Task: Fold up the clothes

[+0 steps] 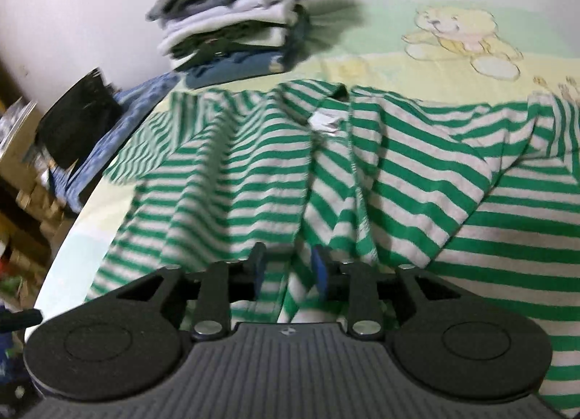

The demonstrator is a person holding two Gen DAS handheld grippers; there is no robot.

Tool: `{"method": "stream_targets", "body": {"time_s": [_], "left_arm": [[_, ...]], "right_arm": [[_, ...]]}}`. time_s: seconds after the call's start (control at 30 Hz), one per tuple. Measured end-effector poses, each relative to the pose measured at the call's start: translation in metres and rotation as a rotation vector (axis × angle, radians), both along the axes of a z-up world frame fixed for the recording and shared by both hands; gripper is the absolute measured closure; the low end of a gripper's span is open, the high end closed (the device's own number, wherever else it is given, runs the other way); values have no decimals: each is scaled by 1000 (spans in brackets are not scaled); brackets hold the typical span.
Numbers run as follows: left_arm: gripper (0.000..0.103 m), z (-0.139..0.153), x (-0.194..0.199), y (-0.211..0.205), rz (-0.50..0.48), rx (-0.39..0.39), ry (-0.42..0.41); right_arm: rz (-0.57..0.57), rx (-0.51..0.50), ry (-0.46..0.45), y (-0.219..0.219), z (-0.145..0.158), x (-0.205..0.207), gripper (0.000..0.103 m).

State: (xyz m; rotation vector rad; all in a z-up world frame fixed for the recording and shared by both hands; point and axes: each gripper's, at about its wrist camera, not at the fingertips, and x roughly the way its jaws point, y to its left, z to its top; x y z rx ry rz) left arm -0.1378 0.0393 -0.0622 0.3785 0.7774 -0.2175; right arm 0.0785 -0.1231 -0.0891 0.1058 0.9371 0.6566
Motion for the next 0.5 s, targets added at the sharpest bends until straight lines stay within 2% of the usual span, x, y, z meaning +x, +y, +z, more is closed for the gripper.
{"method": "stream_targets", "body": {"time_s": [0.07,0.13,0.17,0.2,0.3,0.4,0.5], "left_arm": [[56,-10,11,-17,-42,-11,-5],[57,-24,18,-27,-86,-5,28],[57,-31,21,-32,-108,-2,44],[59,-38,23,-37,-129,2,61],[59,-53,17,-42,-172,31,81],[59,-50,18,-36,-176,-1,90],[55,-48,23,-31,-174,-30,115]], "right_arm": [[-17,16,12,2,-2,3,66],[-14,17,-5,6,-1,2,73],[-10,22,-6,7,-1,2,86],[1,32,-2,8,-1,2,94],[39,66,3,6,4,-2,96],[41,60,-21,6,7,-5,102],[12,46,-41,5,7,-4,102]]}}
